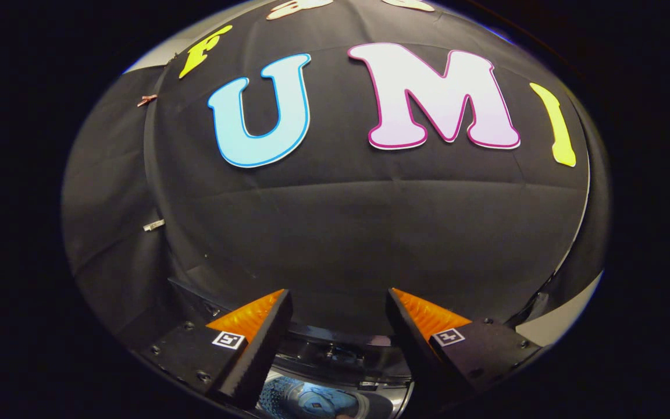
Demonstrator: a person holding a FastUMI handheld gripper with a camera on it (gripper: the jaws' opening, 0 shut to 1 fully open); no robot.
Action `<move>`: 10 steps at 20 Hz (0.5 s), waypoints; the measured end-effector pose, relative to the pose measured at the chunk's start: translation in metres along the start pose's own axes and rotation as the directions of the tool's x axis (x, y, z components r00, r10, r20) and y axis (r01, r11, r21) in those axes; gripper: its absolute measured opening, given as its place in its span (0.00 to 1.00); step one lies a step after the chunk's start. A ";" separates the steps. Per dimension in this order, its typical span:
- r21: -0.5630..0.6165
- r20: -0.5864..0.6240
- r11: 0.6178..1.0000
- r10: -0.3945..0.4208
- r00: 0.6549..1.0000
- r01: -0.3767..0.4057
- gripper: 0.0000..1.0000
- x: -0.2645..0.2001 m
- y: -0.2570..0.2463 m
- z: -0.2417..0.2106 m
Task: Put the clothes into the washing machine and then close the washing machine lid.
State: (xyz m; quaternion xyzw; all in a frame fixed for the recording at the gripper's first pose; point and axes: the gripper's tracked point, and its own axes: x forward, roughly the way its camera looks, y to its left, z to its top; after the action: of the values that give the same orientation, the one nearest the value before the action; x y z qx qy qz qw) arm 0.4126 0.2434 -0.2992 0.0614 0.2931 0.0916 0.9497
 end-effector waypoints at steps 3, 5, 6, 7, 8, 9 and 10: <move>0.009 -0.043 1.000 0.001 0.999 -0.001 1.00 -0.004 0.002 -0.006; 0.006 -0.061 1.000 0.001 0.998 -0.001 1.00 -0.015 0.004 -0.012; 0.004 -0.069 1.000 0.004 0.998 -0.004 1.00 -0.023 0.007 -0.015; 0.005 -0.075 1.000 0.008 0.997 -0.007 1.00 -0.030 0.009 -0.018; 0.003 -0.080 1.000 0.011 0.997 -0.011 1.00 -0.036 0.012 -0.022; 0.001 -0.088 1.000 0.014 0.996 -0.014 1.00 -0.042 0.014 -0.025; 0.003 -0.098 1.000 0.019 0.995 -0.019 1.00 -0.048 0.016 -0.028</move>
State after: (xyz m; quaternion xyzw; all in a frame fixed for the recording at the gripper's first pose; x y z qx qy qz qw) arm 0.3553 0.2502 -0.2936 0.0605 0.3386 0.1032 0.9333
